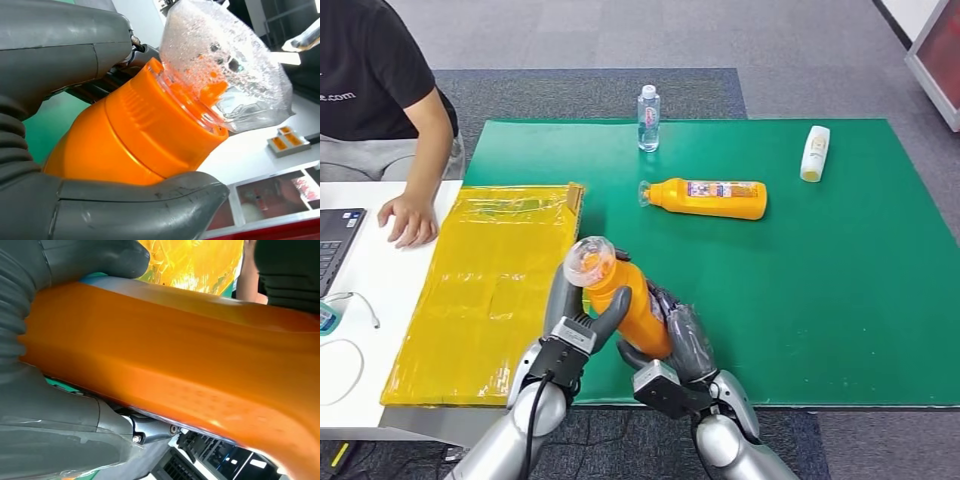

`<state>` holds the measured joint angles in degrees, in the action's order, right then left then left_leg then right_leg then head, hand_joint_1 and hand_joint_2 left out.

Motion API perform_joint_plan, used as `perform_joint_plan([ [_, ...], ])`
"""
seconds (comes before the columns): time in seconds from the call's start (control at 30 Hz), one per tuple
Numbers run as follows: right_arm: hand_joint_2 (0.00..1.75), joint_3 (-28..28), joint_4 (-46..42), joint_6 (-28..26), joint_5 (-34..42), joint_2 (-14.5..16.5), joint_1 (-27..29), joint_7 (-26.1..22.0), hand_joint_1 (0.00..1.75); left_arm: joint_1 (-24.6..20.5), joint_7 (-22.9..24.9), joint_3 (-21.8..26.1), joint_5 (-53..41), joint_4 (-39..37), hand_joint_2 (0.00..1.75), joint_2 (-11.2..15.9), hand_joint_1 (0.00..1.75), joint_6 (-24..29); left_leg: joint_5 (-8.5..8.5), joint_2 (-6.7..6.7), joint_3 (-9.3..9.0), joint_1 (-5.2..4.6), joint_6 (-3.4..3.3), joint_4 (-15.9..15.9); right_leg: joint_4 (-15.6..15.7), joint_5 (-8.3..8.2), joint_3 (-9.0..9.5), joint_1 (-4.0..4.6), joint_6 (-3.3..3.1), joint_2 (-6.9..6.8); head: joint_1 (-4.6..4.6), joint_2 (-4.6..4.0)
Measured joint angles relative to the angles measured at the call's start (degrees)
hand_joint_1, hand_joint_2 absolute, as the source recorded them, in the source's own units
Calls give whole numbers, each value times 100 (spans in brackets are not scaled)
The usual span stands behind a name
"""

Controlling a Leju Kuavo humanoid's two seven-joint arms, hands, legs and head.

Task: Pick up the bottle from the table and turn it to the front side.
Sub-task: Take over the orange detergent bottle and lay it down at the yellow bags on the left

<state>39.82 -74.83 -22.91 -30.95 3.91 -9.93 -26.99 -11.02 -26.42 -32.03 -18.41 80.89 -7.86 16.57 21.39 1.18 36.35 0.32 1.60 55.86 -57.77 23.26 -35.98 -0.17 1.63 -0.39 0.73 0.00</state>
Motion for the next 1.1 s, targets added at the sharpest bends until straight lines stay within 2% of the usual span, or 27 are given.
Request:
perform_joint_plan([
  [0.5, 175, 15, -149, 40, -7, 0, -10, 0, 175, -103, 5, 1, -156, -143, 175, 119, 175, -55, -1, 0, 1, 0, 1, 0, -1, 0, 0, 0, 0, 0, 1, 0],
  [0.67, 175, 25, -204, 55, -5, 0, -34, -22, 175, -102, -109, 12, -301, -64, 175, 153, 175, 149, -1, 0, 1, 0, 1, 0, -1, 0, -1, 0, 0, 0, 1, 0],
  [0.97, 175, 116, -340, 101, 11, 4, -214, -56, 174, -109, -116, 77, -750, 354, 175, 366, 175, 364, -2, 0, 0, 0, 2, 0, -2, 0, -4, 0, 0, 1, 1, 0],
  [1.1, 175, 152, -362, 91, 17, 19, -282, -75, 85, -108, -89, 90, -923, 513, 175, 435, 175, 421, -2, 0, 0, 0, 2, 0, -1, 0, -5, 0, 0, 1, 1, 0],
])
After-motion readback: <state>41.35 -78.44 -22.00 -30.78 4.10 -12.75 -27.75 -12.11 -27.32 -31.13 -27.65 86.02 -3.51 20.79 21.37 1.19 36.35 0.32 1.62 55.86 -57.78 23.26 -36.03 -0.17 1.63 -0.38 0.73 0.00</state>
